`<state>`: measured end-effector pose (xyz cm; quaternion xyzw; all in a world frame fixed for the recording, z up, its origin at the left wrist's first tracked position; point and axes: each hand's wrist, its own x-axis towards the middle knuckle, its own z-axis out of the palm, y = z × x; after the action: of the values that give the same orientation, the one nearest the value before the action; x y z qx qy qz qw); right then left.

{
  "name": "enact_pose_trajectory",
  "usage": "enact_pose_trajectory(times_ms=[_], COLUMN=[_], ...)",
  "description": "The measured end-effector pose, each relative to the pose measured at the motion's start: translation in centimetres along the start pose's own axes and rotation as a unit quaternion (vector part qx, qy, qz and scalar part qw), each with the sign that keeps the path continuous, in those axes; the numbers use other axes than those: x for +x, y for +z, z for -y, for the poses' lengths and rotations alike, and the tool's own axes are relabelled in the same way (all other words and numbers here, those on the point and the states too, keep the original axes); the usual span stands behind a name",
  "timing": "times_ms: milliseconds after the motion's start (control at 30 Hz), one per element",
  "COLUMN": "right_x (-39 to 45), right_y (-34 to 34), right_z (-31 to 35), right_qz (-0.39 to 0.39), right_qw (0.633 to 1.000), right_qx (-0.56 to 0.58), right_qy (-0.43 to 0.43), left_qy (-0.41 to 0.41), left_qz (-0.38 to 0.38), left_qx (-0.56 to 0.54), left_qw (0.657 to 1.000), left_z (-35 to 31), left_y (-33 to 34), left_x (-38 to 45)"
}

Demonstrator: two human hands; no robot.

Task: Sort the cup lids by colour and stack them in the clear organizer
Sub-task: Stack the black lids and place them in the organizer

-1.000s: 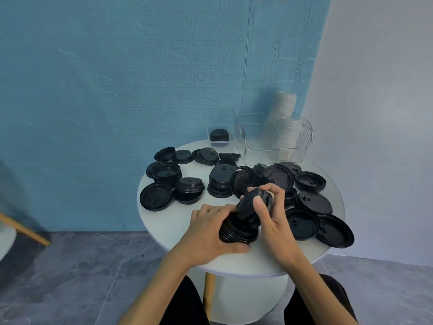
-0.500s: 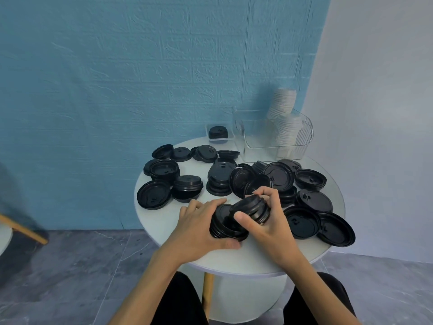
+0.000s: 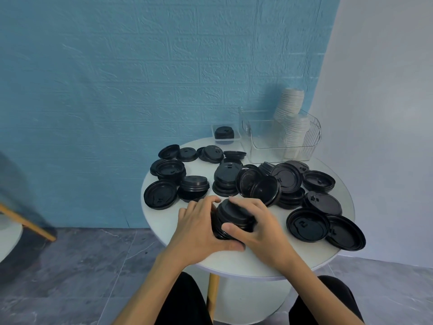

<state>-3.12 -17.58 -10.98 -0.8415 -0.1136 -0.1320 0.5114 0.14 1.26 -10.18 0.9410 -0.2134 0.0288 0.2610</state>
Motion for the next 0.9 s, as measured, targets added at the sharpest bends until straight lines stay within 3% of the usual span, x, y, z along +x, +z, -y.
enact_pose_trajectory(times_ms=[233, 433, 533, 800, 900], right_x=[-0.4, -0.7, -0.9, -0.7, -0.5], right_y=[-0.7, -0.8, -0.9, -1.0, -1.0], right_z=[0.0, -0.2, -0.1, 0.1, 0.4], right_qz=[0.03, -0.015, 0.017, 0.02, 0.055], right_qw=[0.999, 0.999, 0.997, 0.995, 0.988], right_qx=[-0.007, -0.04, -0.081, -0.097, -0.146], right_qy=[0.02, 0.005, 0.002, 0.012, 0.015], left_qy=[0.003, -0.028, -0.027, -0.007, 0.004], left_qz=[0.027, 0.034, 0.04, -0.083, -0.048], left_qx=[-0.046, -0.092, -0.088, -0.266, -0.28], left_qw=[0.999, 0.995, 0.995, 0.96, 0.959], left_z=[1.7, 2.5, 3.1, 0.8, 0.2], left_y=[-1.1, -2.3, -2.8, -2.7, -1.9], left_x=[-0.7, -1.5, -2.1, -1.4, -0.4])
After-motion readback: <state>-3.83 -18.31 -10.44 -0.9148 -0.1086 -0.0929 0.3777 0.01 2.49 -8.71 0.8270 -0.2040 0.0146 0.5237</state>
